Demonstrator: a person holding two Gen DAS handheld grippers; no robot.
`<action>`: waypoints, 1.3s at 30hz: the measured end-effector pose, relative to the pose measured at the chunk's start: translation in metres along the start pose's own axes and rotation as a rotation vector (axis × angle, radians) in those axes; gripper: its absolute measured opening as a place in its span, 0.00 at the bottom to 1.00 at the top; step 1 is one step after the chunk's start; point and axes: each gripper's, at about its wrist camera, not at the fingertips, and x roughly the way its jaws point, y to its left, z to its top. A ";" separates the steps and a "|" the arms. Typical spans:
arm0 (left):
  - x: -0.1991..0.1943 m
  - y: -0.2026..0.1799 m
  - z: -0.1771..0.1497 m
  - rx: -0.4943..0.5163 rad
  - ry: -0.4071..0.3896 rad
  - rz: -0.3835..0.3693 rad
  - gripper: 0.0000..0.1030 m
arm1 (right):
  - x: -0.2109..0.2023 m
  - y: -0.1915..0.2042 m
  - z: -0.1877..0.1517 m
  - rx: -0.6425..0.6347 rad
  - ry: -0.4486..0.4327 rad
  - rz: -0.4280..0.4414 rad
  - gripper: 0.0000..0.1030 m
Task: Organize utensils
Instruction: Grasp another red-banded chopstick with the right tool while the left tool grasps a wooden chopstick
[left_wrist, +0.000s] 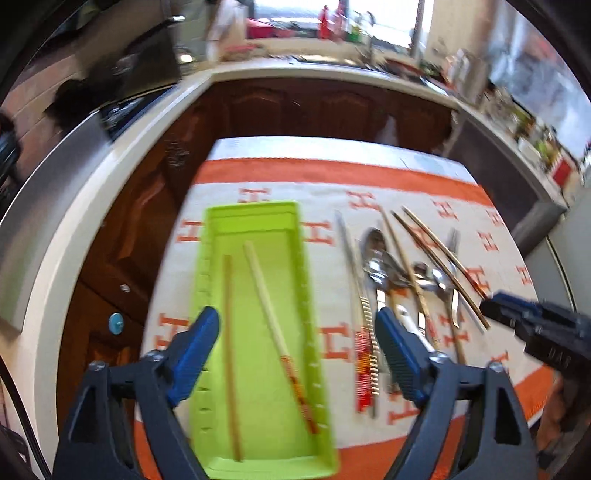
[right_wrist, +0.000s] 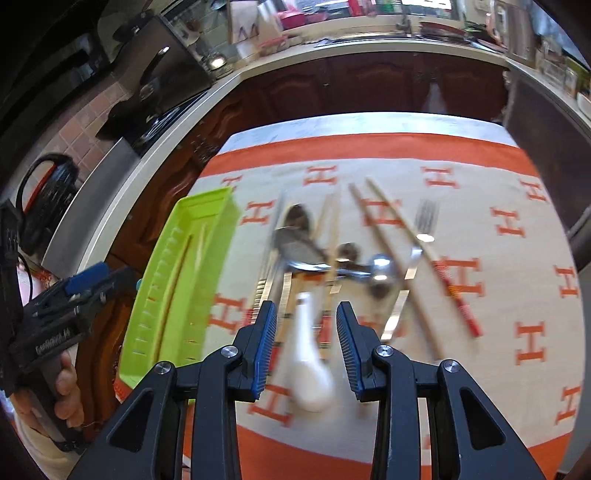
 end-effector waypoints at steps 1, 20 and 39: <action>0.000 -0.012 0.001 0.009 0.000 -0.021 0.86 | -0.005 -0.013 0.002 0.013 0.000 -0.006 0.33; 0.103 -0.153 0.036 -0.017 0.175 -0.167 0.86 | 0.051 -0.141 0.021 -0.050 0.175 -0.109 0.25; 0.164 -0.150 0.059 -0.136 0.263 -0.112 0.54 | 0.037 -0.136 0.021 -0.068 0.034 -0.018 0.05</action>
